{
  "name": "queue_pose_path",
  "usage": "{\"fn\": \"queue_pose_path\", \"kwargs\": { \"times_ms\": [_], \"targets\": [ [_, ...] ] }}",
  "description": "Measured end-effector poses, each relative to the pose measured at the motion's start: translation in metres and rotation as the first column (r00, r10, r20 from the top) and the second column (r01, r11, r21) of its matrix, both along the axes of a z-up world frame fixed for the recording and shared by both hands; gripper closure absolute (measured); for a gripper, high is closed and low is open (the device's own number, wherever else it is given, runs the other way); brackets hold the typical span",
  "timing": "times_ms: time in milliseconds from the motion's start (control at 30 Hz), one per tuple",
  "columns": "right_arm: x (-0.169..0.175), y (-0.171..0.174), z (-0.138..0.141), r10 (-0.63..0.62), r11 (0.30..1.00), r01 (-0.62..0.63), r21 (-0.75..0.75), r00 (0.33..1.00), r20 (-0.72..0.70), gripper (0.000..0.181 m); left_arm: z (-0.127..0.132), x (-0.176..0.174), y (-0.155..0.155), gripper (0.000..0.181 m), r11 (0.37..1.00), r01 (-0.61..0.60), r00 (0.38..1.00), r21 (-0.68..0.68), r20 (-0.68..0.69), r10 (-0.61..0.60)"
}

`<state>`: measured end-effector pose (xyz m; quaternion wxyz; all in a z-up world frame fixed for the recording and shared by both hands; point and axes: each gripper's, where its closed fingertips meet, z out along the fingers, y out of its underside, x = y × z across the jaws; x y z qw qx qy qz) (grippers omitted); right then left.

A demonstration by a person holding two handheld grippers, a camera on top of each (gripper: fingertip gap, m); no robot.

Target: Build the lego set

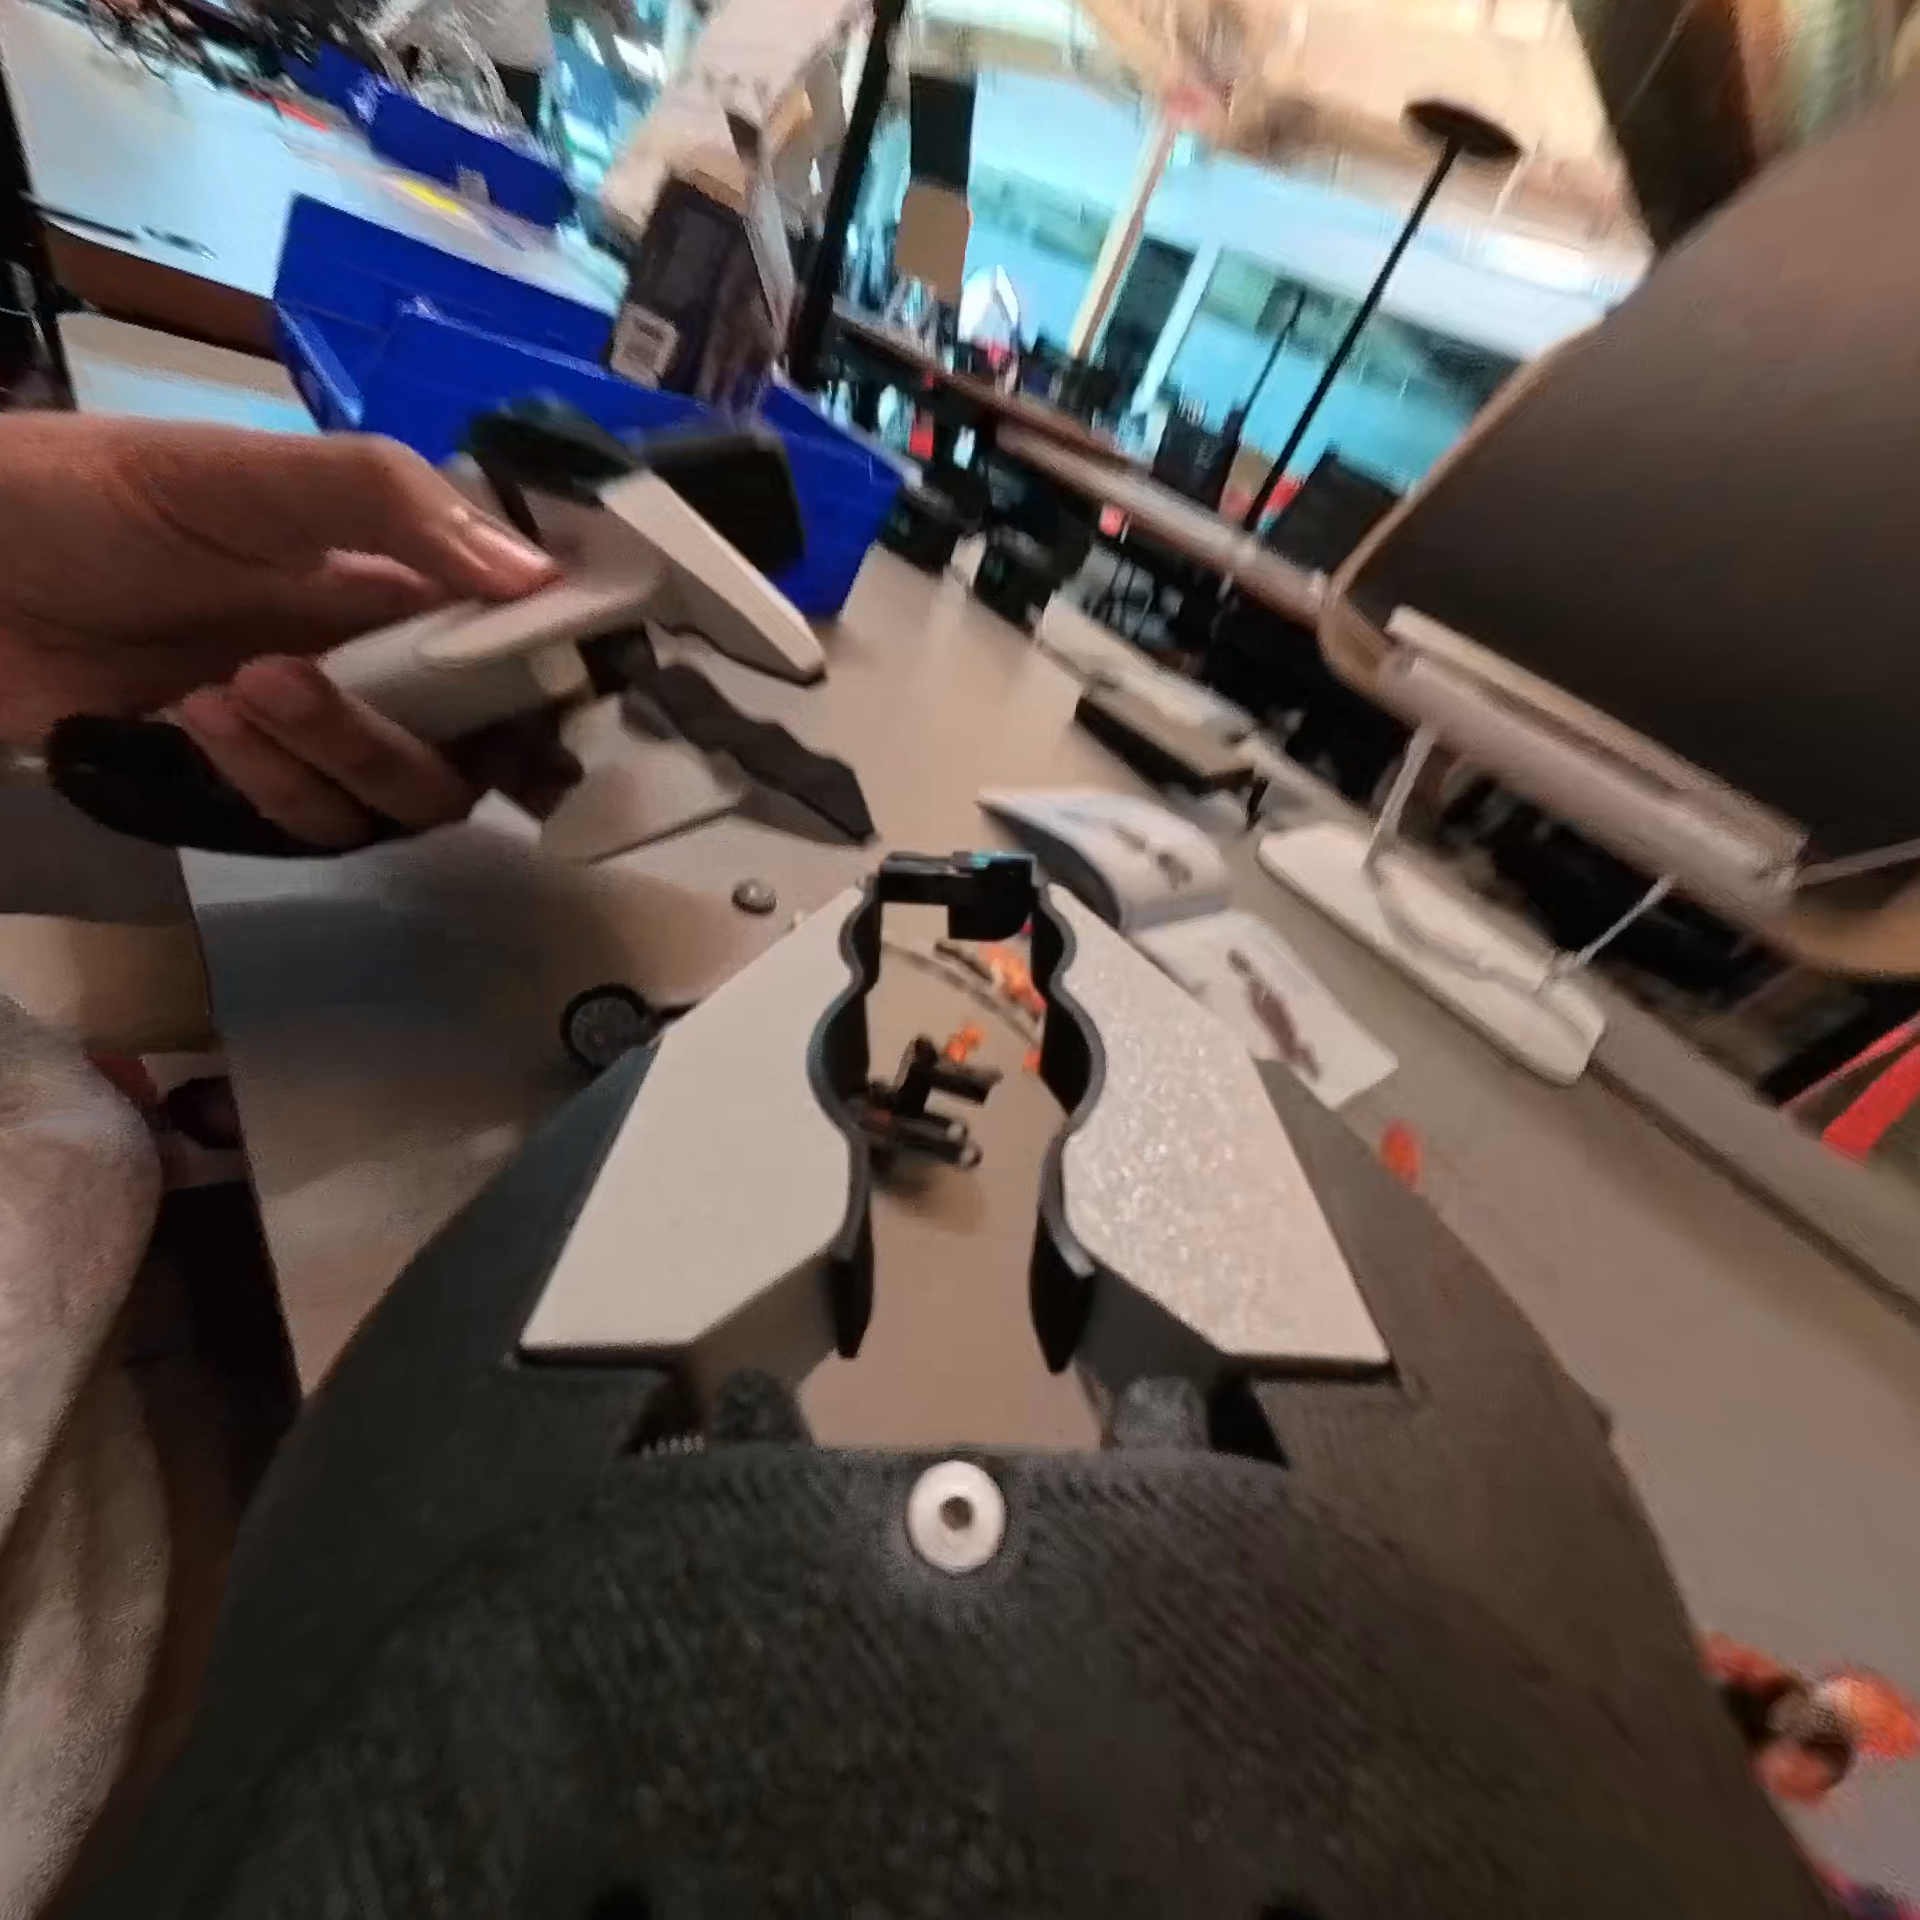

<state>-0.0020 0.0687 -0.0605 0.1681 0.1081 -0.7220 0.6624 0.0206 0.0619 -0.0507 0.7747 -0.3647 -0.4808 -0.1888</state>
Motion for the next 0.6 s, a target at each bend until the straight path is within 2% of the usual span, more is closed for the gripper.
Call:
{"fn": "queue_pose_path", "kwargs": {
  "times_ms": [67, 100, 167, 233, 400, 600],
  "targets": [
    [-0.006, -0.002, -0.019, -0.034, 0.996, 0.023, 0.091, 0.993, 0.116, 0.155, -0.016, -0.005, -0.009, 0.143, 0.976, -0.075, 0.997, -0.206, 0.017, 0.08],
    [-0.006, -0.003, -0.029, -0.044, 0.992, 0.021, 0.128, 0.982, 0.185, 0.155, -0.027, -0.008, -0.014, 0.138, 0.942, -0.1, 0.993, -0.319, 0.033, 0.117],
    [-0.002, -0.005, -0.043, -0.063, 0.979, -0.001, 0.205, 0.951, 0.303, 0.155, -0.049, -0.011, -0.019, 0.127, 0.865, -0.089, 0.986, -0.493, 0.079, 0.146],
    [0.001, -0.007, -0.052, -0.087, 0.965, -0.013, 0.261, 0.925, 0.369, 0.155, -0.065, -0.013, -0.019, 0.121, 0.814, -0.052, 0.981, -0.579, 0.123, 0.15],
    [0.006, -0.012, -0.072, -0.106, 0.924, -0.046, 0.379, 0.923, 0.369, 0.155, -0.091, -0.017, -0.01, 0.12, 0.794, 0.043, 0.97, -0.607, 0.215, 0.112],
    [0.006, -0.012, -0.083, -0.082, 0.893, -0.104, 0.438, 0.919, 0.386, 0.155, -0.094, -0.016, -0.011, 0.129, 0.816, 0.061, 0.968, -0.574, 0.233, 0.091]
  ]
}}
